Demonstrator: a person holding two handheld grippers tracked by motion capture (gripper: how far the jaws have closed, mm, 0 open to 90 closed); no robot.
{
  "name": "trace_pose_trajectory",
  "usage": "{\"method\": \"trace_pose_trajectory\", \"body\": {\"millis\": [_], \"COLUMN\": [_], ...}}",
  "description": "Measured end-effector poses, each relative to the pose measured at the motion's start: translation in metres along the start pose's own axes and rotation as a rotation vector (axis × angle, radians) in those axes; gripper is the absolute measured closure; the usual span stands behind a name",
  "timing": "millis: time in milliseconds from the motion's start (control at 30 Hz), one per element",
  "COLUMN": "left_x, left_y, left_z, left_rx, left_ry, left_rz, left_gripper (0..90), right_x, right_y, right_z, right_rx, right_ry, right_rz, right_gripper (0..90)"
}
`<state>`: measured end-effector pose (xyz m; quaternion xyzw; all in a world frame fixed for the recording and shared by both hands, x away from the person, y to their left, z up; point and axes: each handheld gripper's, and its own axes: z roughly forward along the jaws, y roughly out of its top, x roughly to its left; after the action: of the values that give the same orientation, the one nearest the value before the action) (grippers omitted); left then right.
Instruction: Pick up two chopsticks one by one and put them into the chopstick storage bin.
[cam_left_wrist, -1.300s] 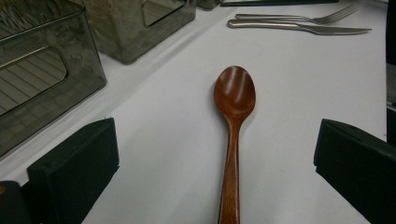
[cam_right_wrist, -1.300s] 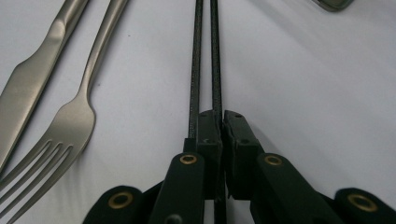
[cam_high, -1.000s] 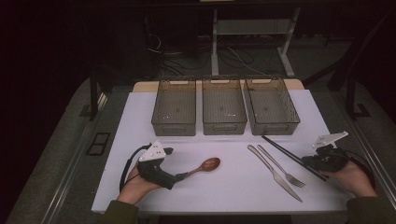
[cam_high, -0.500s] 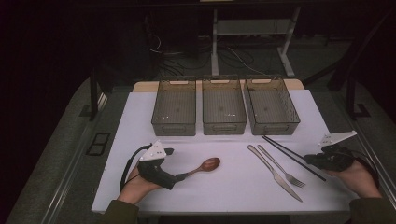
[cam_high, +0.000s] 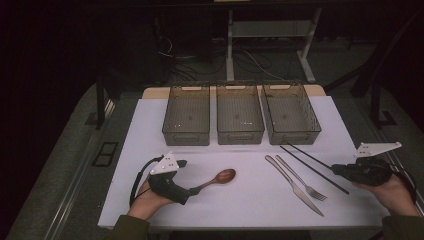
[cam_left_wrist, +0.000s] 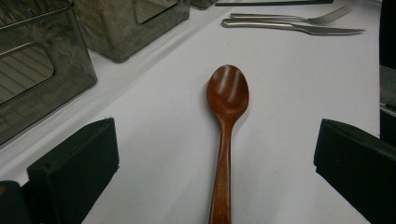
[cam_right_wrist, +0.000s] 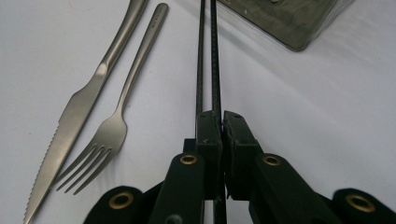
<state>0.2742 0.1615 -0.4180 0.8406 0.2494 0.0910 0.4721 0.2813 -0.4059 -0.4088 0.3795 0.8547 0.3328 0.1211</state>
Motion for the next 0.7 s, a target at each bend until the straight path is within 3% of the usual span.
{"method": "trace_pose_trajectory", "body": {"millis": [700], "left_x": [0.001], "left_y": [-0.002], "left_z": [0.000], "left_rx": [0.004], "left_ry": [-0.005], "left_rz": [-0.006], "left_gripper": [0.0], "right_x": [0.010], "right_y": [0.015], "right_z": [-0.015], "right_rx": [-0.114], "right_ry": [0.056], "right_rz": [-0.016], "right_gripper": [86.1]}}
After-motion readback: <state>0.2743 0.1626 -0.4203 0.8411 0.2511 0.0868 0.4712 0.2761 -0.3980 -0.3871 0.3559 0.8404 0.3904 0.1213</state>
